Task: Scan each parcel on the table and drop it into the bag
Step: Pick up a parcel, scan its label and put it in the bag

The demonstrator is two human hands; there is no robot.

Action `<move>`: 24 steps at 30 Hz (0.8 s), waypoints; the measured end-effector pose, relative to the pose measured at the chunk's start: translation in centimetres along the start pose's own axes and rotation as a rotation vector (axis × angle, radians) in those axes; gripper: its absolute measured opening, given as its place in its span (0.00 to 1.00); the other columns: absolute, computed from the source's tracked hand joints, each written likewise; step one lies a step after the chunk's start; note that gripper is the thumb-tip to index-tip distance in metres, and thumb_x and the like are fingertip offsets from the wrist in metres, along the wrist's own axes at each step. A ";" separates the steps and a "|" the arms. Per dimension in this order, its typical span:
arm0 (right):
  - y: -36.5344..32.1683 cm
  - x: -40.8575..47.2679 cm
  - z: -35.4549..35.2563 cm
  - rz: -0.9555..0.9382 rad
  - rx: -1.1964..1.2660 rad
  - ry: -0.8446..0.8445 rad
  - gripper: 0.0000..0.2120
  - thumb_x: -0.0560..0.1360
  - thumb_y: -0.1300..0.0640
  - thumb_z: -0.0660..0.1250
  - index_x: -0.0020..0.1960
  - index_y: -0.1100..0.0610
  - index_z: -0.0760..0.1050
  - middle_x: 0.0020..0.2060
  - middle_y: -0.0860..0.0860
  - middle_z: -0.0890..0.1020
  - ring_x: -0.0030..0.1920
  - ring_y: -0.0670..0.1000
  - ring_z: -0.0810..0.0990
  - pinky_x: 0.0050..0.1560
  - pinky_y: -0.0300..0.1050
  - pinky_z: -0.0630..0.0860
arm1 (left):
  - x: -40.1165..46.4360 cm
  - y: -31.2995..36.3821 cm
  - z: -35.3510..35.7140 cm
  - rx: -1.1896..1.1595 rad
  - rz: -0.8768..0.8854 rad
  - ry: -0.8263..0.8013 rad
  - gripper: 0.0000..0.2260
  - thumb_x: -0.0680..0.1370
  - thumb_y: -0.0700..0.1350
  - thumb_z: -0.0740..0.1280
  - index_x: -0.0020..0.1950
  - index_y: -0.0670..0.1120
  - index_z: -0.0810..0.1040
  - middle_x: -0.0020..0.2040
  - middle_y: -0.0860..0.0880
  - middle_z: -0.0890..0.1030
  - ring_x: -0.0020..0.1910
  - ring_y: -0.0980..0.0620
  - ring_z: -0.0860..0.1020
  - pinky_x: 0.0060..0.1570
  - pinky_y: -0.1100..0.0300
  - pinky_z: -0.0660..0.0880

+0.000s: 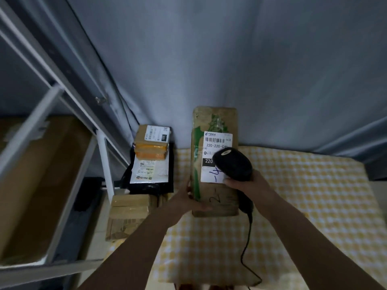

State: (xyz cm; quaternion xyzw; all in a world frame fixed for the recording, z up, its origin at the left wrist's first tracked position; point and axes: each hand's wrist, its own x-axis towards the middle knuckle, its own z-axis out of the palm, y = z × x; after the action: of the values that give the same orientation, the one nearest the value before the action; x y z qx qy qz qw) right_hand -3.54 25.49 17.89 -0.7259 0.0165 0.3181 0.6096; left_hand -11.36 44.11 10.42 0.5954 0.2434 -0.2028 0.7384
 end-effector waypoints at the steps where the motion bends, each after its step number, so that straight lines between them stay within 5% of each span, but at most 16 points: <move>1: -0.9 -0.8 -0.2 -0.037 -0.021 -0.006 0.13 0.69 0.66 0.74 0.50 0.54 0.80 0.44 0.50 0.84 0.43 0.44 0.82 0.37 0.33 0.76 | -0.9 1.4 0.3 -0.021 0.023 -0.025 0.36 0.62 0.35 0.79 0.66 0.54 0.72 0.60 0.47 0.80 0.59 0.46 0.79 0.55 0.51 0.79; 5: -3.9 -4.1 -0.3 -0.174 -0.118 -0.047 0.12 0.69 0.64 0.74 0.48 0.51 0.80 0.40 0.47 0.85 0.41 0.43 0.82 0.40 0.35 0.76 | -3.8 5.8 0.9 -0.144 0.035 -0.072 0.23 0.70 0.50 0.76 0.63 0.48 0.79 0.58 0.43 0.83 0.58 0.42 0.80 0.65 0.42 0.72; 11: -6.8 -6.6 -0.8 -0.254 -0.171 0.033 0.14 0.65 0.58 0.77 0.49 0.53 0.82 0.44 0.56 0.85 0.49 0.55 0.83 0.51 0.51 0.78 | -5.1 8.5 1.7 -0.161 0.143 0.007 0.43 0.56 0.45 0.83 0.69 0.49 0.70 0.59 0.44 0.82 0.59 0.41 0.80 0.58 0.36 0.75; 18: -9.0 -8.4 -0.5 -0.330 -0.186 0.095 0.10 0.68 0.58 0.76 0.48 0.50 0.81 0.43 0.50 0.85 0.46 0.50 0.83 0.50 0.49 0.79 | -6.2 10.7 2.1 -0.218 0.240 0.116 0.38 0.59 0.35 0.81 0.67 0.44 0.73 0.56 0.43 0.83 0.55 0.41 0.82 0.56 0.35 0.76; 24: -9.5 -9.2 0.1 -0.382 -0.176 0.121 0.06 0.69 0.55 0.75 0.39 0.57 0.80 0.26 0.48 0.80 0.30 0.47 0.78 0.38 0.44 0.73 | -6.2 11.9 2.3 -0.223 0.250 0.210 0.40 0.62 0.30 0.78 0.69 0.47 0.66 0.56 0.46 0.83 0.54 0.43 0.82 0.52 0.39 0.79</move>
State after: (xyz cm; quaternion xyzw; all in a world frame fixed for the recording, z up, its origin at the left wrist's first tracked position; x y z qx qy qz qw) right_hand -7.02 24.71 30.68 -0.7841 -0.1125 0.1531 0.5909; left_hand -9.08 44.44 23.81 0.5532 0.2642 -0.0179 0.7898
